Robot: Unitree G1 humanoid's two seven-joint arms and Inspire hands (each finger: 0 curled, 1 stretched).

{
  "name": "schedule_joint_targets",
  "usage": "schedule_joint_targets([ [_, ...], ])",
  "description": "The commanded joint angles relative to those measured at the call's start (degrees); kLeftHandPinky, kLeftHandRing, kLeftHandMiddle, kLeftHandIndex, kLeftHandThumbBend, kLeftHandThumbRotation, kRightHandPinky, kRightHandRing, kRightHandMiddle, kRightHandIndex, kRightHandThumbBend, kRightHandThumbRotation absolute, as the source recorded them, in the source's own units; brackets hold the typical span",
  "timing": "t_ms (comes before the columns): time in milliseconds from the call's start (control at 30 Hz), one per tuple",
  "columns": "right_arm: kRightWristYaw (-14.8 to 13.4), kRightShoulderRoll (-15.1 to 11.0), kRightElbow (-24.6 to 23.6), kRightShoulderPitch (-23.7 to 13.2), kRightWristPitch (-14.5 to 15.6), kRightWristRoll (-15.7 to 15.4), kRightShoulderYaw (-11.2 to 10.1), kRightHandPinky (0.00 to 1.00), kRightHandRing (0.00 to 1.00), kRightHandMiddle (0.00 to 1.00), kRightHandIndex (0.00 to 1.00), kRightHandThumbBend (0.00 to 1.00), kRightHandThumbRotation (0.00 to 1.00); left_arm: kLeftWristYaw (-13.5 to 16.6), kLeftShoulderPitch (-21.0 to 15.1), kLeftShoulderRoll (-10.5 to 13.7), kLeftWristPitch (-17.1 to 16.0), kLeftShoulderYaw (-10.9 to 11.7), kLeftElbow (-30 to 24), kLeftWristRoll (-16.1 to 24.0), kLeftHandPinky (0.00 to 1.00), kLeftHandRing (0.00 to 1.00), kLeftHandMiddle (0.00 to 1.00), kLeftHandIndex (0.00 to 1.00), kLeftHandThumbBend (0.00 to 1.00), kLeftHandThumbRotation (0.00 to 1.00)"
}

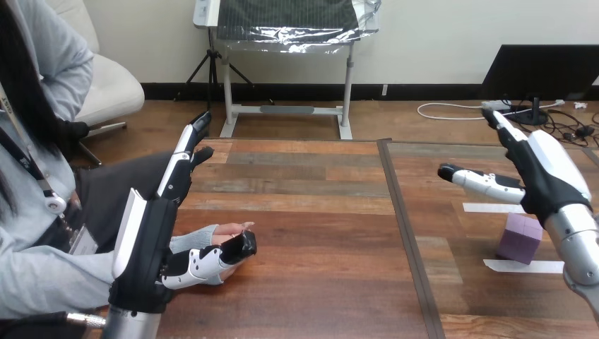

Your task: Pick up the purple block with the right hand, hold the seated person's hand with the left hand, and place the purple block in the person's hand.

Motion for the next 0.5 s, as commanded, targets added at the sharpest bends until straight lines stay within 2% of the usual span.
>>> schedule_joint_targets([
  [0, -1.2, -1.9, 0.2, -6.4, 0.7, 0.1, 0.1, 0.85, 0.97, 0.96, 0.98, 1.00, 0.76, -0.2, -1.6, 0.6, -1.3, 0.9, -1.1, -0.9, 0.89, 0.96, 0.99, 0.96, 1.00, 0.72],
  [467, -0.6, -3.0, 1.2, -5.9, 3.6, 0.0, 0.3, 0.79, 0.92, 0.94, 0.95, 1.00, 0.69, -0.5, -1.4, 0.8, -1.5, 1.1, -1.1, -1.0, 0.89, 0.97, 0.99, 0.96, 1.00, 0.71],
])
